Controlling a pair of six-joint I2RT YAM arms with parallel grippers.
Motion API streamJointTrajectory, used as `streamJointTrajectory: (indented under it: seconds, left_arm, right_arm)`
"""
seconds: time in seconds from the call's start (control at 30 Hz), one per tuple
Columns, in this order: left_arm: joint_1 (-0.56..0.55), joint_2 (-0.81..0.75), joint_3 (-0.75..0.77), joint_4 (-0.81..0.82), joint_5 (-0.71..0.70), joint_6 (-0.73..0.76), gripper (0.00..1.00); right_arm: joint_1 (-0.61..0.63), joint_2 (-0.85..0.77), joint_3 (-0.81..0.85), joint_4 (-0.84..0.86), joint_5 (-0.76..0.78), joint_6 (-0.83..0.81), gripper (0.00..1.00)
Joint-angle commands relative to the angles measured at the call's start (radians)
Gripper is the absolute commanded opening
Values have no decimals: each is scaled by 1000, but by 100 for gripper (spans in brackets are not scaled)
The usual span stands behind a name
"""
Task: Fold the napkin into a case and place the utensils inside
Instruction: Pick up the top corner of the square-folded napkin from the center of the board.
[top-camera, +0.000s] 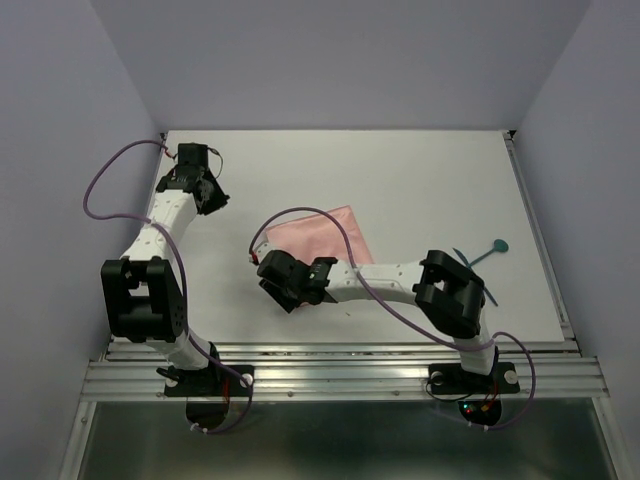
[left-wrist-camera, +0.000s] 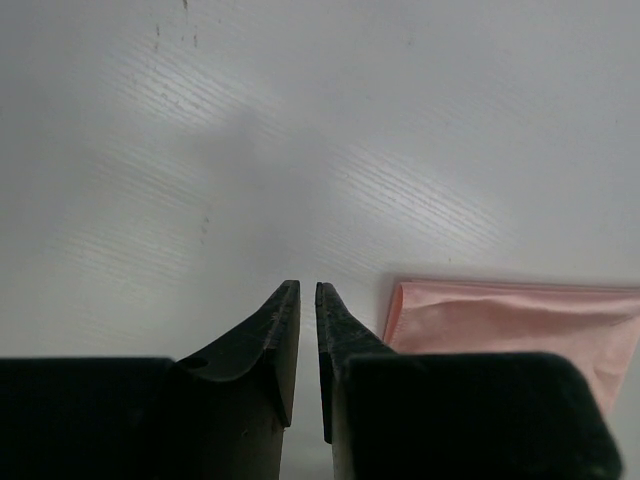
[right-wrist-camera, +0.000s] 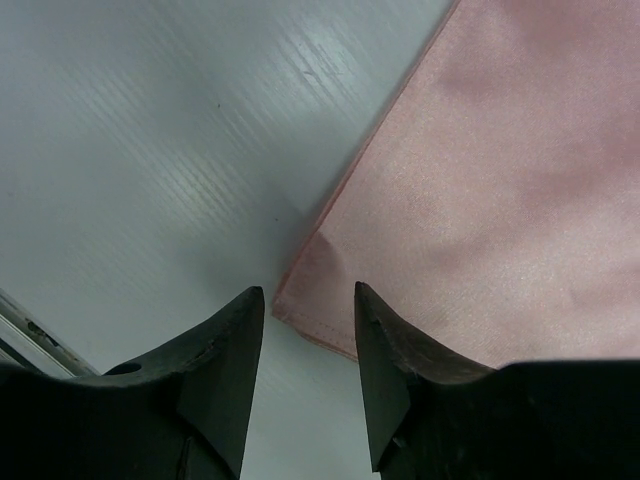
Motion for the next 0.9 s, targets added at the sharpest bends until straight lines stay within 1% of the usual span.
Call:
streamJointTrajectory:
  seconds: [0.0, 0.37, 0.7, 0.87]
  left_arm:
    - [-1, -25, -13, 9, 12, 16, 24]
    - [-1, -16, -22, 20, 21, 16, 24]
    - [-1, -14, -38, 29, 34, 13, 24]
    - [-1, -10, -41, 33, 41, 13, 24]
  right_arm:
    - [15, 16, 47, -4, 44, -29, 46]
    - [42, 16, 28, -9, 38, -32, 45]
    - [43, 36, 27, -9, 47, -35, 44]
    - [43, 41, 25, -9, 53, -39, 39]
